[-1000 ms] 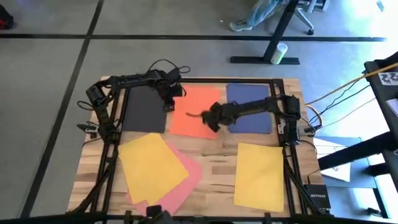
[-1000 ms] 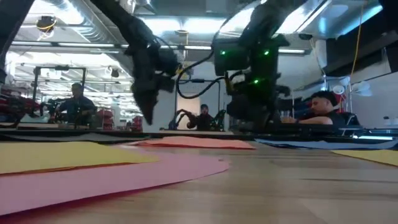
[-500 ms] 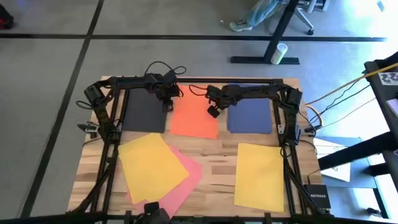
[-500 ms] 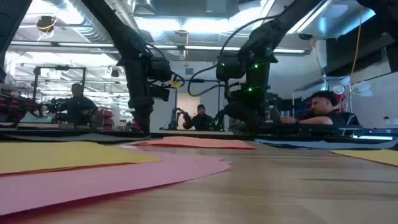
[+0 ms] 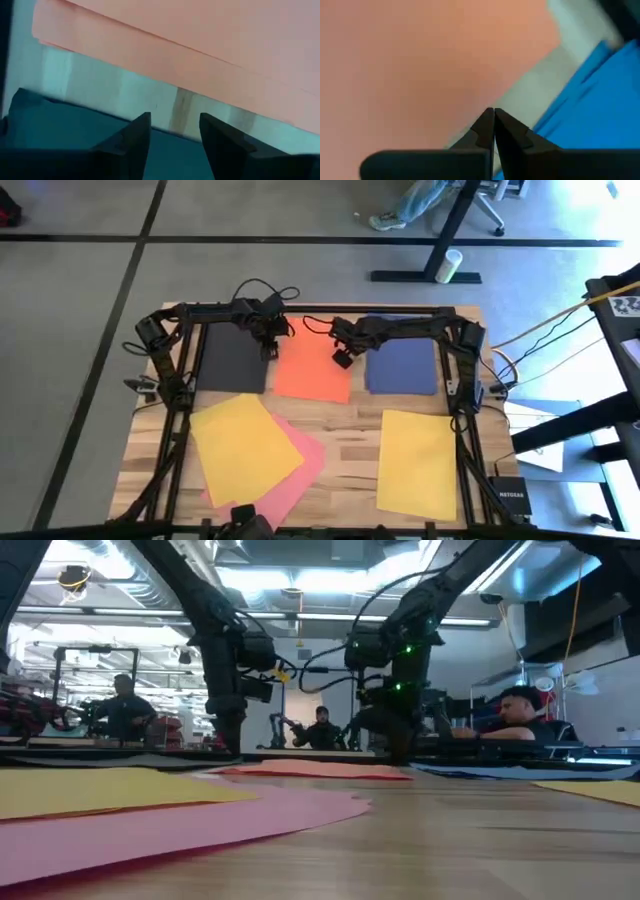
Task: Organize paper
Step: Stack the orange paper on top of the other orange paper
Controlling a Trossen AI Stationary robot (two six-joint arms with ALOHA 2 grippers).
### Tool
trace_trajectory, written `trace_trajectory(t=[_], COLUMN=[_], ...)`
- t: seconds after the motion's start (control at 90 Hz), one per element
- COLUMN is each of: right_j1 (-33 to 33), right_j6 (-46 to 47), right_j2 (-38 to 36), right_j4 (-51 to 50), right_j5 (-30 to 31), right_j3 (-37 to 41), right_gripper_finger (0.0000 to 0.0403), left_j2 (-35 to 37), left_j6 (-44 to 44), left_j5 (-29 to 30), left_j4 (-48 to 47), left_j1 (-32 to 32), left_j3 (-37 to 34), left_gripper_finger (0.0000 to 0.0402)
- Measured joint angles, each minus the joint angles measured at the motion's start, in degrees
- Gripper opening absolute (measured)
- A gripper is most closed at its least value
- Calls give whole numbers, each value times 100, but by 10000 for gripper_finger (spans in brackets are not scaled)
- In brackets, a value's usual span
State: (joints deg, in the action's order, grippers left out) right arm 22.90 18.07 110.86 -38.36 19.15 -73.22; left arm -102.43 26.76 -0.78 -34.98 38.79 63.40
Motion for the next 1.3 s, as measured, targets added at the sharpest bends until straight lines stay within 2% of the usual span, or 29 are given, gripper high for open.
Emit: trace_trajectory(t=[0.156, 0.467, 0.722, 1.022, 1.167, 1.3], right_j1=[164, 135, 152, 199, 243, 183], right_j6=[17, 97, -89, -522, -534, -466], right_j2=[47, 530, 595, 641, 641, 641], right_j4=[-434, -329, -259, 455, 202, -354], right_j5=[-53, -270, -292, -521, -18, 849], right_j3=[10, 17, -193, -585, -764, -1113], right_gripper_finger=[0, 0, 0, 0, 0, 0], left_j2=[0, 0, -228, -455, -457, -471], left_j6=[0, -68, -134, -155, -128, -240], left_j5=[0, 2, -3, -32, -28, -15], left_j4=[-8, 164, 334, 445, 459, 378], left_j1=[4, 1, -96, -133, -133, -125], left_j3=[0, -4, -4, 9, 9, 95], left_gripper_finger=[155, 155, 155, 155, 155, 155])
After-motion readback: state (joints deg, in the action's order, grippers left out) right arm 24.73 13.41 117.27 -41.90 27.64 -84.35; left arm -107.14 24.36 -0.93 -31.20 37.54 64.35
